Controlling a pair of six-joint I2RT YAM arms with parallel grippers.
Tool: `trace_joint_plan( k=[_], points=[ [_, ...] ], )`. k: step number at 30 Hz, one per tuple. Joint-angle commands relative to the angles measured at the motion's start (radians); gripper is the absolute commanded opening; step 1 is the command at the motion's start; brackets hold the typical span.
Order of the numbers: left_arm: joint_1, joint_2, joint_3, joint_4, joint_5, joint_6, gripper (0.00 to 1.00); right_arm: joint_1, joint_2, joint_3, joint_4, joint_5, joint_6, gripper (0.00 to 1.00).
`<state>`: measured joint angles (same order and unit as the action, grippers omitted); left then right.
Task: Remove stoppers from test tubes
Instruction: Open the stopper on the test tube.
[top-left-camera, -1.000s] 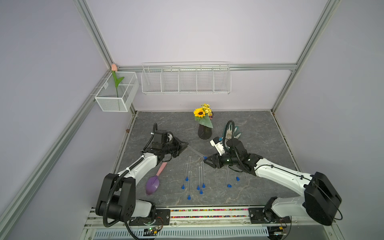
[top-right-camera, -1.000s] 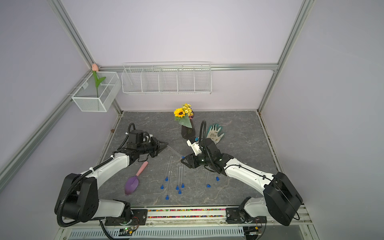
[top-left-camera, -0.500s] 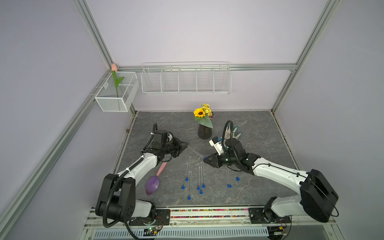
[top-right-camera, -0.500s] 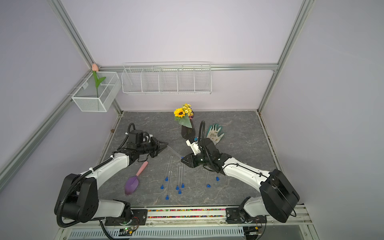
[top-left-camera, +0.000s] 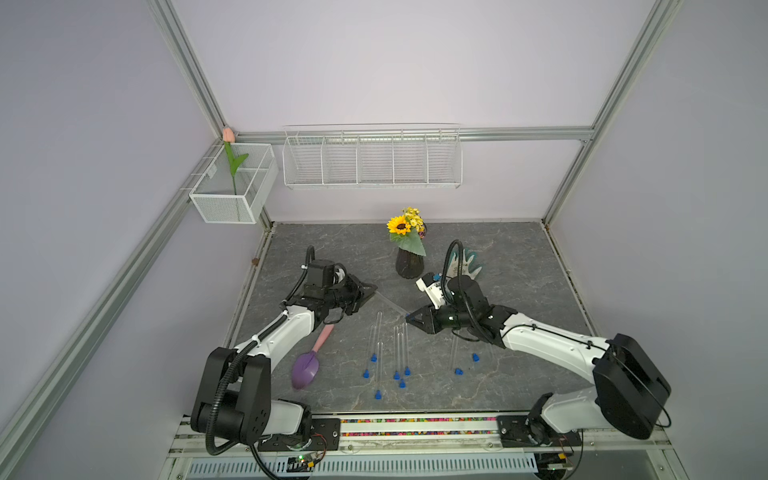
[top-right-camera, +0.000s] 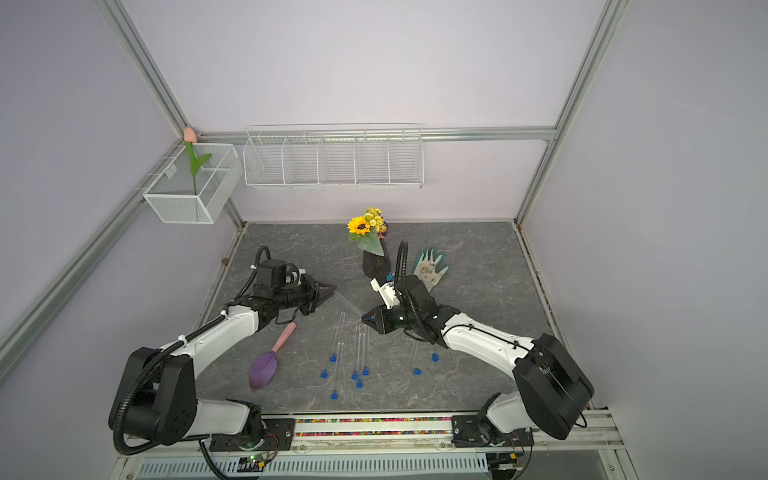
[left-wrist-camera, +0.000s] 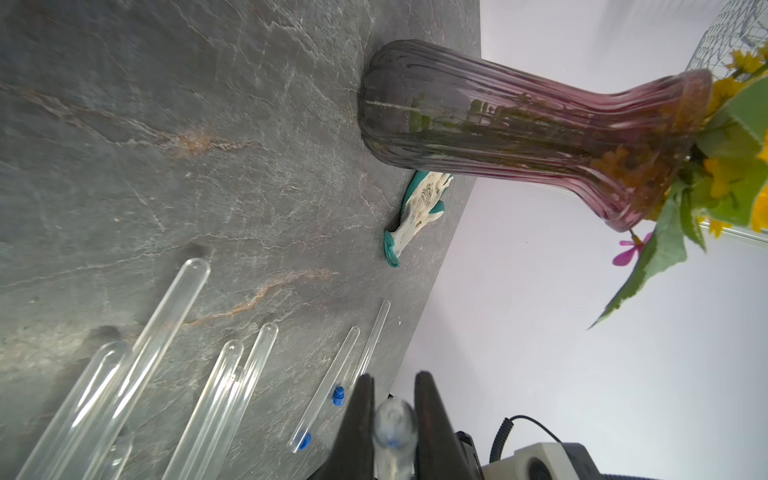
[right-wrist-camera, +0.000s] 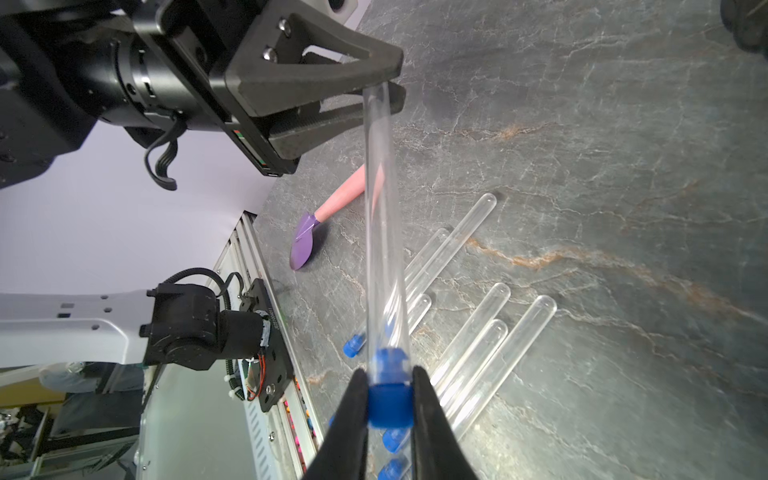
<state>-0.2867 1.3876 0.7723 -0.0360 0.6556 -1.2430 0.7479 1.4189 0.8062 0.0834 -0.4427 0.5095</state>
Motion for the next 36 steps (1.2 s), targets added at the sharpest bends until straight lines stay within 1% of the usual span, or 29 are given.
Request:
trace_joint_plan(
  k=[1,5,9,15,21,29,34,36],
  points=[
    [-0.003,0.006,0.04,-0.003,0.005,0.018,0.0,0.007,0.0,0.013,0.011,-0.014,-0.003,0.16],
    [0.005,0.028,0.065,-0.028,-0.001,0.047,0.0,0.009,-0.008,0.003,-0.001,-0.007,-0.009,0.13],
    [0.023,0.046,0.091,-0.05,-0.004,0.07,0.0,0.022,-0.014,0.008,-0.051,0.021,-0.042,0.1],
    [0.045,0.044,0.115,-0.096,-0.029,0.106,0.0,0.061,-0.022,0.014,-0.138,0.112,-0.108,0.09],
    [0.082,0.04,0.089,-0.085,-0.043,0.101,0.0,0.09,-0.078,-0.036,-0.13,0.201,-0.115,0.08],
    [0.116,0.048,0.095,-0.073,-0.052,0.088,0.0,0.112,-0.14,-0.07,-0.122,0.221,-0.143,0.09],
    [0.119,0.069,0.124,-0.096,-0.042,0.106,0.0,0.143,-0.167,-0.074,-0.129,0.224,-0.191,0.09],
    [0.122,0.077,0.13,-0.108,-0.035,0.115,0.0,0.159,-0.18,-0.071,-0.147,0.246,-0.219,0.09]
  ],
)
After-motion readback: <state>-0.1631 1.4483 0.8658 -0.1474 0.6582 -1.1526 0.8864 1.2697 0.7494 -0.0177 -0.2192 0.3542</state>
